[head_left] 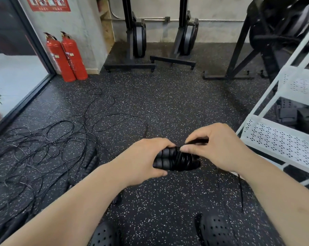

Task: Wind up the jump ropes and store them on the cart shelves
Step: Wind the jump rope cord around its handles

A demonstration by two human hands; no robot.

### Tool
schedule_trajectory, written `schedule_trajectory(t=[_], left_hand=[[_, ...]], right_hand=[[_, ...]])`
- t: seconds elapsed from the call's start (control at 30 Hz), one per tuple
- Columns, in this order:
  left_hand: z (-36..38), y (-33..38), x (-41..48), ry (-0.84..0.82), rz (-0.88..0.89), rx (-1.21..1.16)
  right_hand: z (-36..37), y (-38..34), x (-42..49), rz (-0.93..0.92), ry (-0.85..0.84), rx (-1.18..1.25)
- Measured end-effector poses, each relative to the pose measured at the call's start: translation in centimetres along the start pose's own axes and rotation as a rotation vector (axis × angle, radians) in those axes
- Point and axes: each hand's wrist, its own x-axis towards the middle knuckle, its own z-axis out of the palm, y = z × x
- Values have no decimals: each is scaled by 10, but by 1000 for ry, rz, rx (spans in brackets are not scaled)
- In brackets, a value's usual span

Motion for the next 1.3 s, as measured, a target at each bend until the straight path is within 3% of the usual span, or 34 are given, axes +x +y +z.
schedule_trajectory(t=[0.3, 0.57, 0.73, 0.9, 1.13, 1.3], left_hand=[[-6, 19, -7, -65, 98, -7], [-25, 36, -17, -104, 56, -338], [-28, 35, -21, -24, 29, -548], [-24, 21, -15, 167, -65, -684], [-12, -6, 1, 505, -331, -569], [-13, -26, 4, 487, -430, -374]], right_hand=[[-6, 7, 7, 31, -129, 234], [-20, 13, 3, 53, -209, 514], [-6, 10, 4, 154, -228, 622], [31, 1, 5, 260, -110, 442], [69, -16, -5, 91, -193, 23], [62, -30, -13, 29, -73, -284]])
